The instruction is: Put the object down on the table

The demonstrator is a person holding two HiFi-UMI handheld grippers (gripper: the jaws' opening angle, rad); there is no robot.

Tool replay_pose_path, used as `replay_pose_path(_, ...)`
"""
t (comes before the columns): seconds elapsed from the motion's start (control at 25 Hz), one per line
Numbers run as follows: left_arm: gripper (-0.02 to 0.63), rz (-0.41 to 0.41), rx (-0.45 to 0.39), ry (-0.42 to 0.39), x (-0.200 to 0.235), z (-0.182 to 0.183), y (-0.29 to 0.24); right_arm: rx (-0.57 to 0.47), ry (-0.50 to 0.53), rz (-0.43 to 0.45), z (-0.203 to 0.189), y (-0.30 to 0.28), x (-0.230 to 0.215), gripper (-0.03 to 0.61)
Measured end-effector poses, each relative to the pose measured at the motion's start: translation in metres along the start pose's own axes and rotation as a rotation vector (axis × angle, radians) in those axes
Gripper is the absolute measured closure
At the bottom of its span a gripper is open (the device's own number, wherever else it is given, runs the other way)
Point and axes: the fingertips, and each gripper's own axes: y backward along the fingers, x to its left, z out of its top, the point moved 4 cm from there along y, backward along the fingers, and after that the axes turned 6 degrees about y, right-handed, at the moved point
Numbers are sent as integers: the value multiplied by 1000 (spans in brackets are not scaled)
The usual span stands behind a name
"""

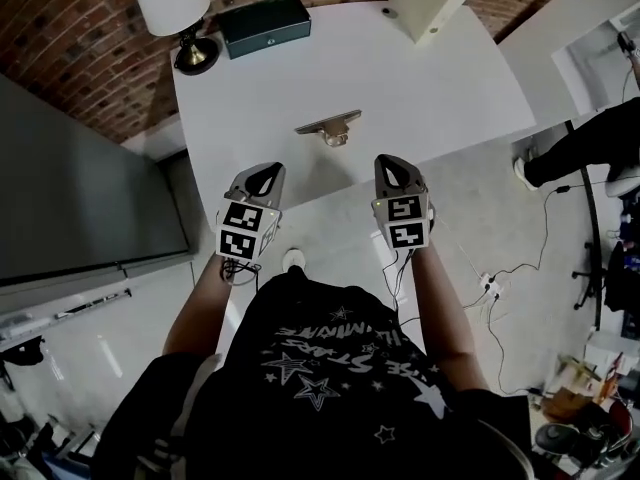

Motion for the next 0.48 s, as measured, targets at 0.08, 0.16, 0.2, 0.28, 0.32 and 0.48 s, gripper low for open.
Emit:
replay_pose_path(0.08,592,-11,7,-9,-15,-2,0,-7,-41,-2,-6,13,-4,575)
replay_pose_path(0.16,592,-19,12,-17,-30,-3,3,-12,-76,-3,-12,28,-5,575)
replay_pose_path(0.2,593,-22,14,-20,-39,-4,6,-13,-90,0,-16,36,-5,575)
replay_pose_path(0.28,593,-24,19,-27,-55,-8,11,-17,-106,8,-23,51,-3,577)
replay_pose_path(0.32,592,-22,20,-31,-63,-10,13,-21,-109,11,-27,59,-3,575)
replay_pose_path(0.48,593,-19,19,-33,-93,-19,27,-37,-130,21,-41,90,3,575)
